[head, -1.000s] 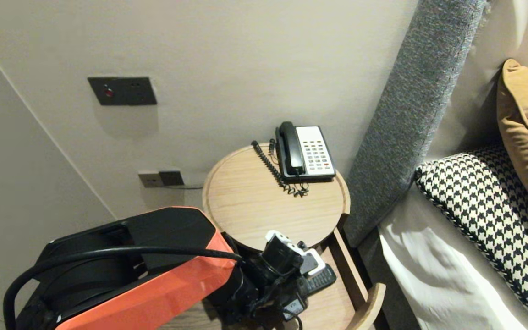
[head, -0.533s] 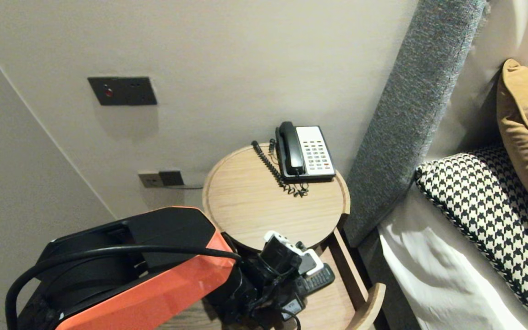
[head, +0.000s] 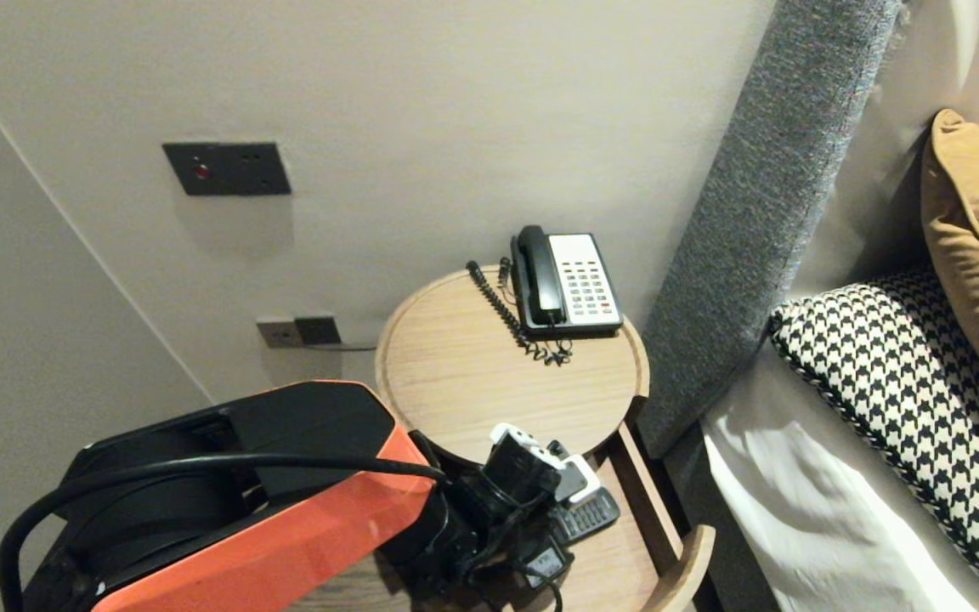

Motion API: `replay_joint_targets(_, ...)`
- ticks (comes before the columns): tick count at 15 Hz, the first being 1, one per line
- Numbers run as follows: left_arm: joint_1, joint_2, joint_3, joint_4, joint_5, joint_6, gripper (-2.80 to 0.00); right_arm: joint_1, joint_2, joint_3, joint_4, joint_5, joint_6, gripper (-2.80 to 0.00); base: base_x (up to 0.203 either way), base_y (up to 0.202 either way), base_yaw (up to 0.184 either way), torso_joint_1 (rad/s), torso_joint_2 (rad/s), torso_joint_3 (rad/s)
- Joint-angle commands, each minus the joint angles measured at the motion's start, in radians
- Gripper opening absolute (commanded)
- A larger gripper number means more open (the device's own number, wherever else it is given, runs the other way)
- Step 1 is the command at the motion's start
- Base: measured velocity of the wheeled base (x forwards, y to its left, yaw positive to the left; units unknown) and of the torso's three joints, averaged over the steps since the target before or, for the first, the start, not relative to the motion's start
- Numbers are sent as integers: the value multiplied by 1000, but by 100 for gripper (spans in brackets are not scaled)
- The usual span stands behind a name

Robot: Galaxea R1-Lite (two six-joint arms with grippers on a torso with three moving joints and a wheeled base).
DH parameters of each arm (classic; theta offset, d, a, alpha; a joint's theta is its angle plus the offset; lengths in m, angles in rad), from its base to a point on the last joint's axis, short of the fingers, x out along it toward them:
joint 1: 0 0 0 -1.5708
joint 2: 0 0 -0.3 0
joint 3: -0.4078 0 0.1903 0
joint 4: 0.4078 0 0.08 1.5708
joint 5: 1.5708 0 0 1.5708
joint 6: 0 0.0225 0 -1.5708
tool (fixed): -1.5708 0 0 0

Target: Put the remote controls on the table in the drawer one by one, then close the nightstand drawer

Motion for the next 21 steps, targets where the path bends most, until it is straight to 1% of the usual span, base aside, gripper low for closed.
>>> replay_joint_targets(1, -4, -40, 15, -2, -2, 0, 0, 0, 0, 40, -1, 0, 0, -280, 0, 0, 0, 0, 0, 0)
replay_joint_targets(3, -8, -91, 38, 7, -5, -7, 0, 0, 0, 40, -1, 0, 0, -280, 0, 0, 0, 0, 0, 0)
replay_joint_targets(6, -14, -170, 94, 22, -11, -65, 0, 0, 0, 40, -1, 0, 0, -280, 0, 0, 0, 0, 0, 0)
replay_joint_targets(12, -16, -356, 245, 31, -16, -74, 0, 0, 1, 40, -1, 0, 0, -280, 0, 0, 0, 0, 0, 0)
replay_joint_targets(15, -9, -474, 299, 59, -15, -105, 0, 0, 0, 40, -1, 0, 0, -280, 0, 0, 0, 0, 0, 0)
replay_joint_targets(18, 11, -565, 391, 62, -14, -115, 0, 0, 0, 40, -1, 0, 0, -280, 0, 0, 0, 0, 0, 0)
replay_joint_targets(19, 20, -586, 414, 61, -12, -116, -280, 0, 0, 40, -1, 0, 0, -280, 0, 0, 0, 0, 0, 0)
replay_joint_targets(21, 33, -619, 446, 67, -5, -118, -280, 0, 0, 40, -1, 0, 0, -280, 0, 0, 0, 0, 0, 0)
